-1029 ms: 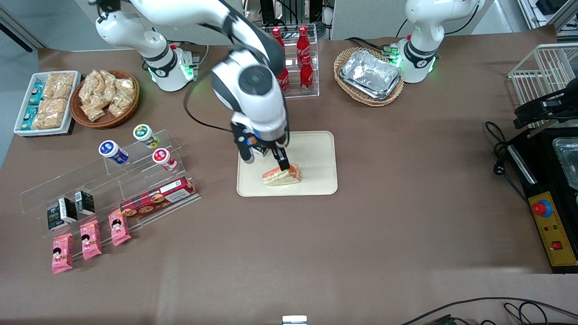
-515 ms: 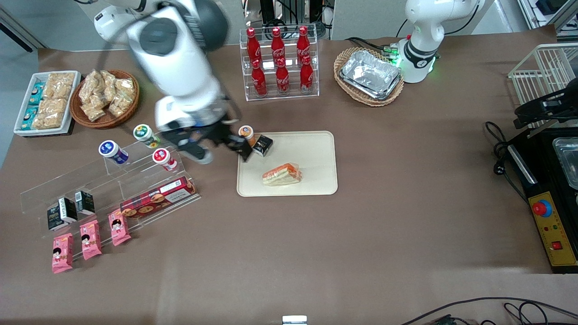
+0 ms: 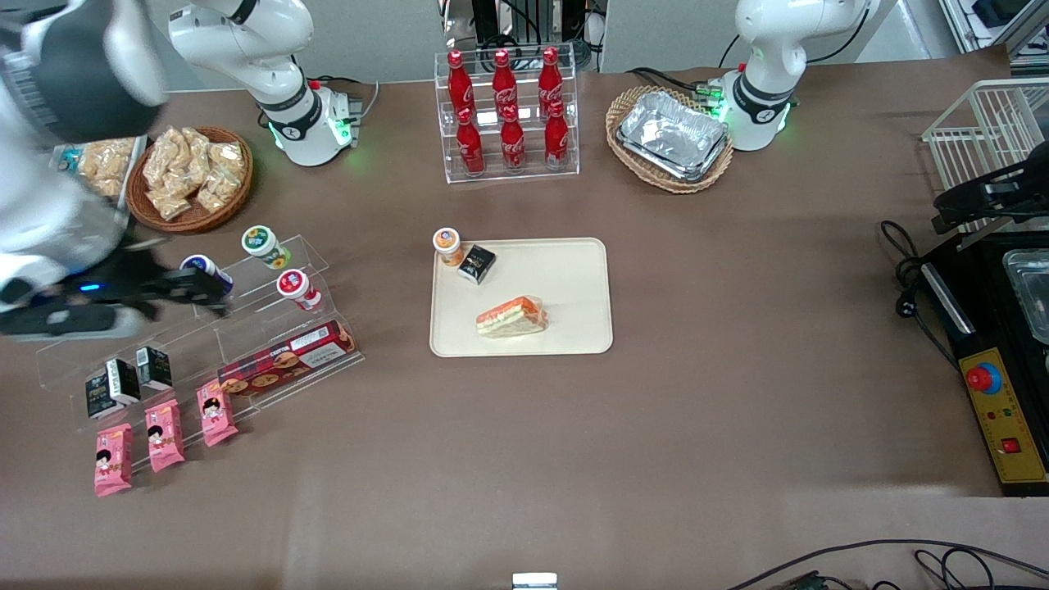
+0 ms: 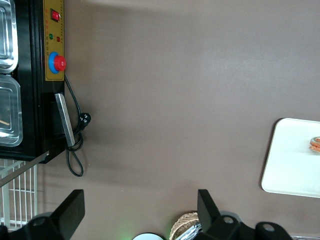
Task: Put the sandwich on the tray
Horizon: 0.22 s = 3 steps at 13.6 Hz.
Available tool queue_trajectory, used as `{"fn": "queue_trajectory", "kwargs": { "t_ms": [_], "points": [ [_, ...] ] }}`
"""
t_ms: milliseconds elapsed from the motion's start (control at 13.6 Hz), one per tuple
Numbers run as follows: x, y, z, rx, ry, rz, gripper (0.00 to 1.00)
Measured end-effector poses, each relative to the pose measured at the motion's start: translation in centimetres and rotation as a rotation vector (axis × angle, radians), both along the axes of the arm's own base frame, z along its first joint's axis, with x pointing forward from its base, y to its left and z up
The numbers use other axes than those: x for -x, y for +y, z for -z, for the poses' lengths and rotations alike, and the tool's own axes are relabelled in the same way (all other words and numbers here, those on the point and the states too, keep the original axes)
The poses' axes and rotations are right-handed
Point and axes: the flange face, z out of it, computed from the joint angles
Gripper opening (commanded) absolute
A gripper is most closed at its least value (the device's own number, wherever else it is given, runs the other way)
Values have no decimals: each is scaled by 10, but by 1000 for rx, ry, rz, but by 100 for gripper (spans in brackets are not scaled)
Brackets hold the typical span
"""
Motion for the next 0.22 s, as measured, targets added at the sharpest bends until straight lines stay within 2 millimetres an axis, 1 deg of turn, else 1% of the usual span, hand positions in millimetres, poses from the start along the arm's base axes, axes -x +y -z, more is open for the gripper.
{"fn": "queue_trajectory", "kwargs": {
  "t_ms": [74, 147, 221],
  "points": [
    [-2, -36, 1, 8, 0, -17, 100],
    [-3, -68, 3, 15, -2, -15, 100],
    [-2, -93, 4, 24, -6, -13, 100]
  ]
}}
